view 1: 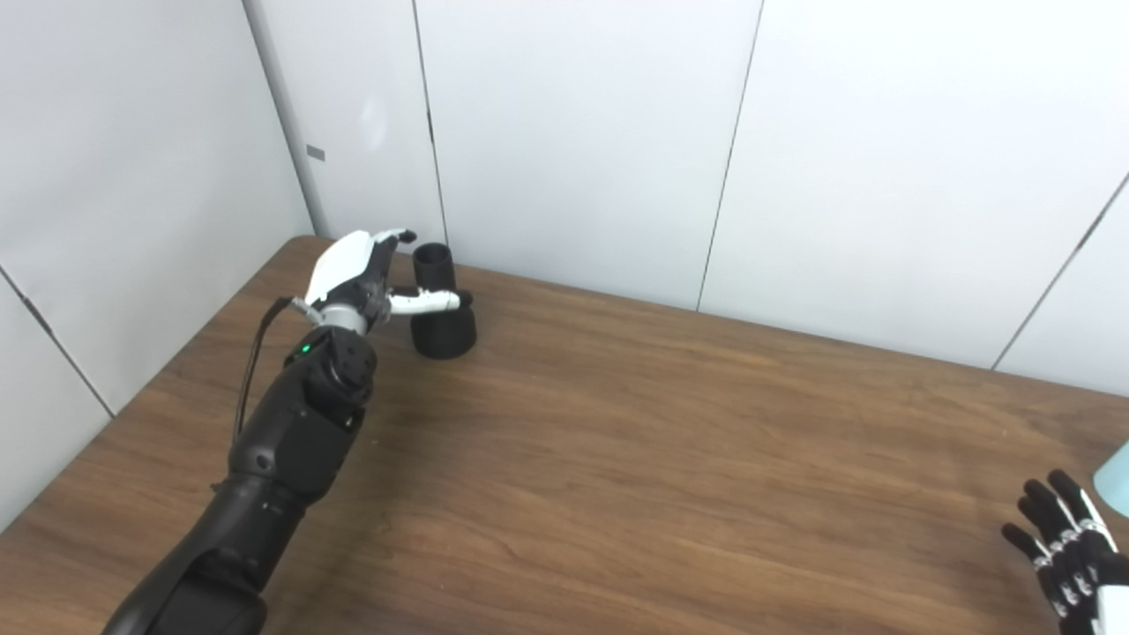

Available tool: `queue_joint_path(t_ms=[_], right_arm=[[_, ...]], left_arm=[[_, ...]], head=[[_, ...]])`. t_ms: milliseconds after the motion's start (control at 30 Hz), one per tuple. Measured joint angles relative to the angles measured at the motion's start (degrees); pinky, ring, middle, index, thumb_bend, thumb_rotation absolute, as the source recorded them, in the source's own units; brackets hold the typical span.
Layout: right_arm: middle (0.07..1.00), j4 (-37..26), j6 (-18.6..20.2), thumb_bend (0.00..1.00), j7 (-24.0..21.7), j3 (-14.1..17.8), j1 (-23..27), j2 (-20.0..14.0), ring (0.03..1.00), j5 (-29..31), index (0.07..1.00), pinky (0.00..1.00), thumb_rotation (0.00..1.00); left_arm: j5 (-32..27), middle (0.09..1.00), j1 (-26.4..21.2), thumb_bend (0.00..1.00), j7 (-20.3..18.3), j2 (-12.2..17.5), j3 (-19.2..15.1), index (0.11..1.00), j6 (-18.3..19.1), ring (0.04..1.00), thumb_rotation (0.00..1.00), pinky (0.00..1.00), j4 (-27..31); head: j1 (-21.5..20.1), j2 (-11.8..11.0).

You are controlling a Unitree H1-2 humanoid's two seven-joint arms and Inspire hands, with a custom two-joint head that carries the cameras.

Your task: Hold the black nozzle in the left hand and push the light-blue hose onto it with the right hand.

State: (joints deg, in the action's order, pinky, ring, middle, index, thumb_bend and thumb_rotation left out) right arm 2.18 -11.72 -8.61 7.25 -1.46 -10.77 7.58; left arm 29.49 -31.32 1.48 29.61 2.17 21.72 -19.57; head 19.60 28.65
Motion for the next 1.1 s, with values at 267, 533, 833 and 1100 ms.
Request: queue_joint_path(t_ms=[267,533,833,1100], right_arm=[[0.905,0.0,-1.3,0.65,0.7,-0.4,0.0,0.0,0.906,-3.8,0.927,0.84,1.0],[0.897,-0.1,-1.3,0.63,1.0,-0.5,0.0,0.1,0.897,-4.6,0.926,0.85,1.0],[0.88,-0.3,-1.3,0.63,1.6,-0.4,-0.1,0.1,0.889,-4.8,0.922,0.85,1.0],[0.862,-0.9,-1.3,0.58,1.8,-0.5,-0.4,0.1,0.878,-5.3,0.919,0.85,1.0]], left_arm=[[0.0,0.949,-0.1,1.0,-2.1,-0.4,2.9,0.887,0.5,1.0,0.48,1.0,0.0],[1.8,0.928,-0.3,0.97,-2.3,-0.4,5.5,0.854,2.0,1.0,0.45,1.0,-1.2],[2.6,0.879,-1.0,0.91,-2.1,-0.4,6.6,0.782,2.3,0.956,0.39,1.0,-3.6],[2.2,0.733,-1.3,0.81,1.2,-1.3,5.0,0.674,1.9,0.881,0.23,1.0,-5.7]], head=[[-0.3,0.4],[-0.4,0.7],[-0.5,0.9],[-0.7,1.5]])
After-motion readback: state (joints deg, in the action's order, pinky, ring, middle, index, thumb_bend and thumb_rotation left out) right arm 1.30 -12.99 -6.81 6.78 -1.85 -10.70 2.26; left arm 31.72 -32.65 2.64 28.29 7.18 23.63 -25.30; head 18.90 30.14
